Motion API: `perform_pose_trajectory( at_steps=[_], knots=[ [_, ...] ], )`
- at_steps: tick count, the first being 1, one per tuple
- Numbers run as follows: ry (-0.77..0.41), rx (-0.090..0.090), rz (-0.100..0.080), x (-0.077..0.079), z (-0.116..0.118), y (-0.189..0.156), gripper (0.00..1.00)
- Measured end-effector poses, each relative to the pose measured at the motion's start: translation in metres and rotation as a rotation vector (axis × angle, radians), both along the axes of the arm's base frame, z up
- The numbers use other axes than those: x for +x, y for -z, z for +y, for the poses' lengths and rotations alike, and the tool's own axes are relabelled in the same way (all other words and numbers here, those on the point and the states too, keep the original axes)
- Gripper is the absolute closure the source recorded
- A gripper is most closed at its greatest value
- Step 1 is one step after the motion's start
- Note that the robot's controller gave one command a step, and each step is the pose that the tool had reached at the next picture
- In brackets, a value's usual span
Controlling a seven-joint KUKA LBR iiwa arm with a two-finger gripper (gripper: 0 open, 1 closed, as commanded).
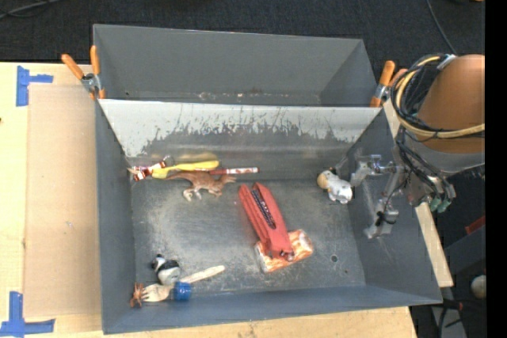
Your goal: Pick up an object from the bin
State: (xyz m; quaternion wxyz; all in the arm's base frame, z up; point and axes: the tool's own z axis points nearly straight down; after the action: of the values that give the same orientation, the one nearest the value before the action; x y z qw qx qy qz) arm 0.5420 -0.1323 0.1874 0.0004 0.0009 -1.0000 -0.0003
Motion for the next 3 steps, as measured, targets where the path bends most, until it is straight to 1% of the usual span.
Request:
perform_pose_trajectory(
  at_steps=[1,2,3],
  knots=[
    [-0.001,0.0,0.0,0.0,0.0,0.0,1.0],
    [-0.002,0.0,0.0,0.0,0.0,0.0,1.0],
    [0.051,0.001,0.0,-0.003,0.02,0.016,1.0]
  ],
)
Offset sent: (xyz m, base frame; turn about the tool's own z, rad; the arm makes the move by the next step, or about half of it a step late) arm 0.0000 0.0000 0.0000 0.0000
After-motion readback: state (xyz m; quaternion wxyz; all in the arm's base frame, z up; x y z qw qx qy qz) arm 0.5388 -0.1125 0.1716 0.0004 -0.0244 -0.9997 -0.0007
